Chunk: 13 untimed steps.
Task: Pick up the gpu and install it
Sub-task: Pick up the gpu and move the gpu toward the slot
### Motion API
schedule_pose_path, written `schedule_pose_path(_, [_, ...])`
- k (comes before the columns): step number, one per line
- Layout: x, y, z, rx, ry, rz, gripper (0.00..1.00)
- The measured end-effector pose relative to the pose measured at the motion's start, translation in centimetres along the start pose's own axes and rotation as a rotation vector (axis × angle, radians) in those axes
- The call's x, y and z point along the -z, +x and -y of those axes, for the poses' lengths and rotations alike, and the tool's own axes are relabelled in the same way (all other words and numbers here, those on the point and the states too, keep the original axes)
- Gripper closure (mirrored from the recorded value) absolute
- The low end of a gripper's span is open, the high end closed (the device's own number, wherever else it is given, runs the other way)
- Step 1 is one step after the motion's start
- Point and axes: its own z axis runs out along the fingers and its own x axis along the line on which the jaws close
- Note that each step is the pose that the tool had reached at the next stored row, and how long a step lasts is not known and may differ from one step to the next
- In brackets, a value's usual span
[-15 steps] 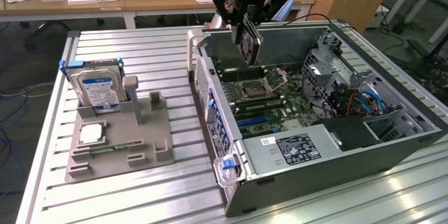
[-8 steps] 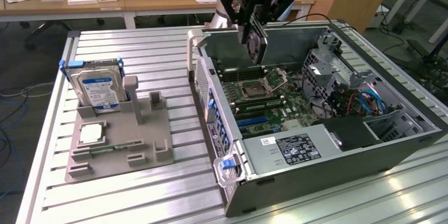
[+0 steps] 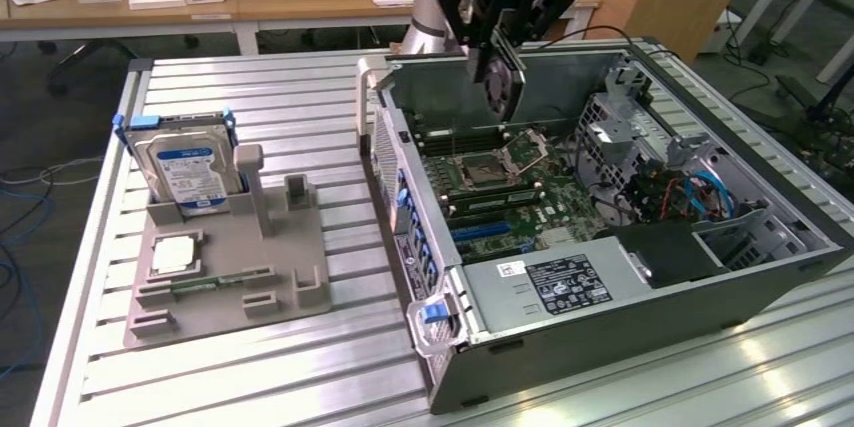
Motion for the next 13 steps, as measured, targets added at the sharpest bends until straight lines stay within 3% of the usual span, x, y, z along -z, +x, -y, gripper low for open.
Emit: schedule_pose_path(13, [-0.02,-3.1,-0.01,0.0,0.0,0.0,0.72])
